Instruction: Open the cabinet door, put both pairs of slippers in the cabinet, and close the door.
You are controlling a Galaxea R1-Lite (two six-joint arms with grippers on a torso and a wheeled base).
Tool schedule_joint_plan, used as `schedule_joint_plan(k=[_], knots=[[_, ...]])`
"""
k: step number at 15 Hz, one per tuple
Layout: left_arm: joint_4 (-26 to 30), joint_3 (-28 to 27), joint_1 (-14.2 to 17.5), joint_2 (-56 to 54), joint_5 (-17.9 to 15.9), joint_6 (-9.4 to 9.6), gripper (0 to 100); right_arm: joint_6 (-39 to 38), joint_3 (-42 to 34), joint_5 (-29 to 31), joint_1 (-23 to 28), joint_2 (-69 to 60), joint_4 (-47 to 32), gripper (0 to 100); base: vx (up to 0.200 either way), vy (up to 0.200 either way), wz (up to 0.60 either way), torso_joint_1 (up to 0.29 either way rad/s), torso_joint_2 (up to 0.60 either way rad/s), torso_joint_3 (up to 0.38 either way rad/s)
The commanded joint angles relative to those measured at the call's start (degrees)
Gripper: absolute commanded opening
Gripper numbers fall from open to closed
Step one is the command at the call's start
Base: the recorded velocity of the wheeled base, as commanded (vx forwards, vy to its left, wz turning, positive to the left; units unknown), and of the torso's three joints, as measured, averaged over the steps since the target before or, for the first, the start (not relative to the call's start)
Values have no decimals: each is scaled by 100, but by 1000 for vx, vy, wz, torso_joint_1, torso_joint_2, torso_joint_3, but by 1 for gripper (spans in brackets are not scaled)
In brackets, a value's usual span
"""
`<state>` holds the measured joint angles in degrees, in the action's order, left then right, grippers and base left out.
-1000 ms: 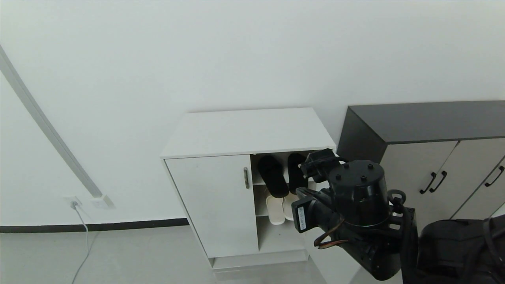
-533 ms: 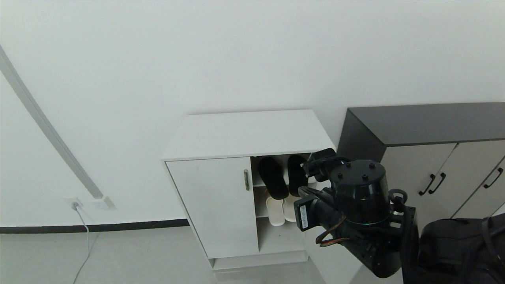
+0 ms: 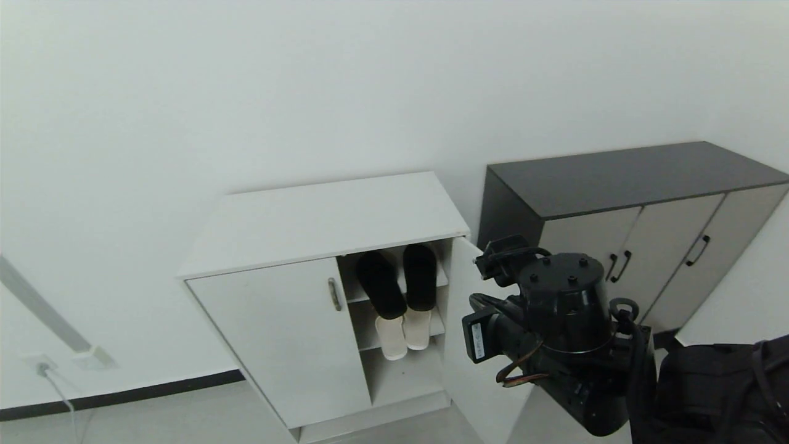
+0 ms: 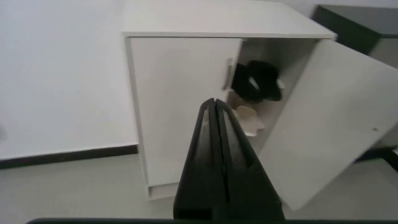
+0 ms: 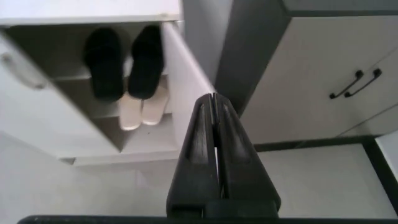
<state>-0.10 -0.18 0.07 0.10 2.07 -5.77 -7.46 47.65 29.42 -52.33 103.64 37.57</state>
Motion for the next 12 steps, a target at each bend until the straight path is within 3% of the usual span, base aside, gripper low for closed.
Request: schedule_joint_plan(k=[1,8,12], knots=[[1,1,1,8,4,-3,0,8,-2,3,39,-2,31,0,0,0,0,0,0,0],[1,1,1,-1,4,-12,0,201,-63,20,118,-11,216,0,0,0,0,0,0,0],[1,1,1,-1,4,-12,0,289,-125,12,206,15,347,0,-200,0,0,7,4,2]])
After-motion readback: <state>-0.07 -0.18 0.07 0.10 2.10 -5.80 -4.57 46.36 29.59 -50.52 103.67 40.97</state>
